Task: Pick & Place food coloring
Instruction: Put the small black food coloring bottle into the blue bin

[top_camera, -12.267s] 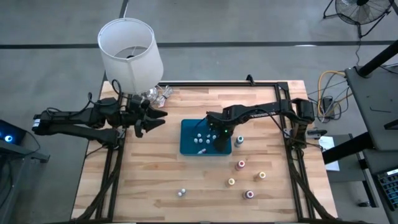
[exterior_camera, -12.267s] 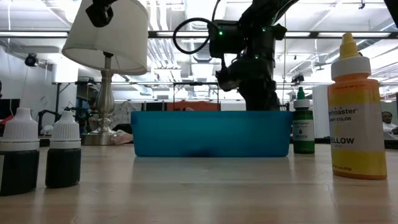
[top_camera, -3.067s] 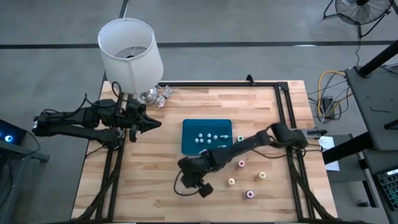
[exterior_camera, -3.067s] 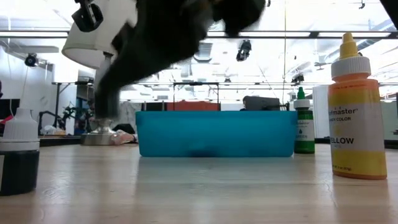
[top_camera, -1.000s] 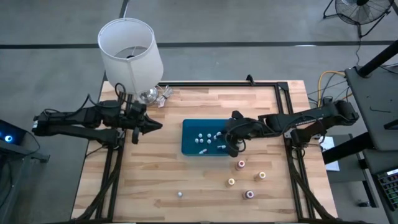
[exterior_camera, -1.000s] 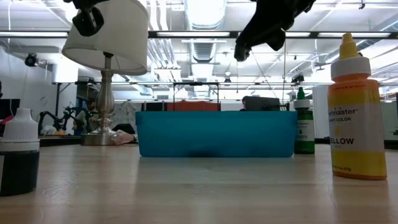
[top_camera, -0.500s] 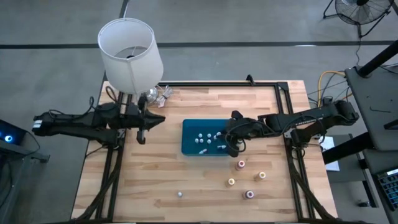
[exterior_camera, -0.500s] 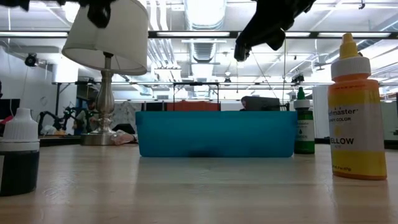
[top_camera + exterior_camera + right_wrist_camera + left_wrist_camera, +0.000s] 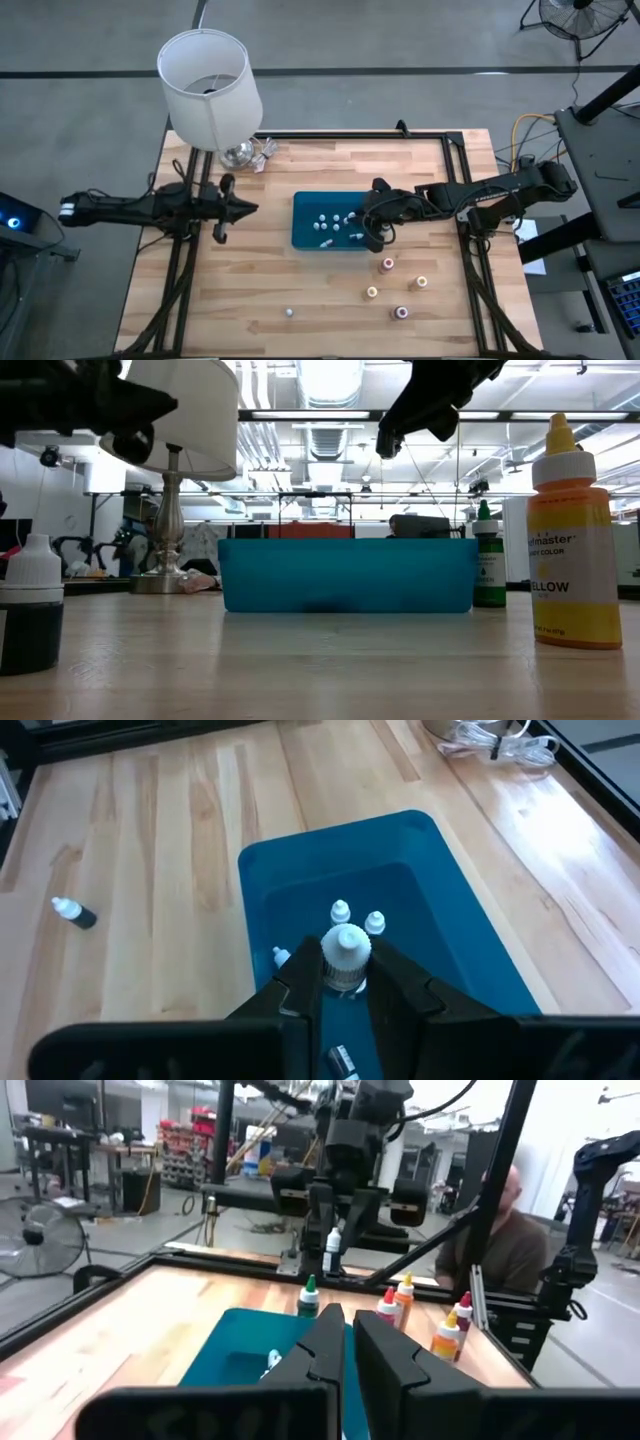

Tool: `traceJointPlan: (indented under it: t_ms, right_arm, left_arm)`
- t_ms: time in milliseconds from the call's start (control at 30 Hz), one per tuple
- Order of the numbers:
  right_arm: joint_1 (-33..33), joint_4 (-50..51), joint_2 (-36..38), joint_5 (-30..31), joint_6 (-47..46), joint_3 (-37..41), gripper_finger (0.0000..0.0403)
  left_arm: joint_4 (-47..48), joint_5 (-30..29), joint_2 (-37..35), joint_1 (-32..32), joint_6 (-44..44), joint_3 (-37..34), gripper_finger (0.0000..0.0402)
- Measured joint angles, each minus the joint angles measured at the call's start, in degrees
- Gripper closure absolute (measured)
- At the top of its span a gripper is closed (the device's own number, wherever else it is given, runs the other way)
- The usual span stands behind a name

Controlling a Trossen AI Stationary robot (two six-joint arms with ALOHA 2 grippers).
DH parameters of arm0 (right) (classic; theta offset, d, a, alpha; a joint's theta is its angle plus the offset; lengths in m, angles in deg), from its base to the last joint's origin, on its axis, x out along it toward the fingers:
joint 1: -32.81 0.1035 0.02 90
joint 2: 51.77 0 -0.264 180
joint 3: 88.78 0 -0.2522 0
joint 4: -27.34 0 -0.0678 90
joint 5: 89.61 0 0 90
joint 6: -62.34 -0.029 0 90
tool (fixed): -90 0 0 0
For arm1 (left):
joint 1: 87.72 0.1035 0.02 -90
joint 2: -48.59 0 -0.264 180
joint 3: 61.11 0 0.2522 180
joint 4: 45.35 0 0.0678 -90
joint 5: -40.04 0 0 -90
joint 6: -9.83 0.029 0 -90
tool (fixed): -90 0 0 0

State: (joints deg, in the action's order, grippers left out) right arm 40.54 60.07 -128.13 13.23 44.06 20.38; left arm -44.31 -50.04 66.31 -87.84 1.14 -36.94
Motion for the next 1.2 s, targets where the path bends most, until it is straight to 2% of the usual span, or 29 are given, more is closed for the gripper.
traceJointPlan:
  t_ms: [400,600,1200]
  right_arm:
    - [0.0,-0.1,0.0,0.2,-1.7,0.0,0.0358]
    - [0.0,-0.1,0.0,0.2,-1.7,0.0,0.0358]
    - [0.0,0.0,0.0,0.0,-1.3,0.0,0.0358]
  left_arm:
    - [2.0,-0.3,-6.7,0.0,-0.6,-5.3,0.04]
    - [2.4,-4.7,-6.8,0.0,-0.8,-7.4,0.04]
    - [2.6,-5.4,-6.6,0.0,-3.9,-8.8,0.04]
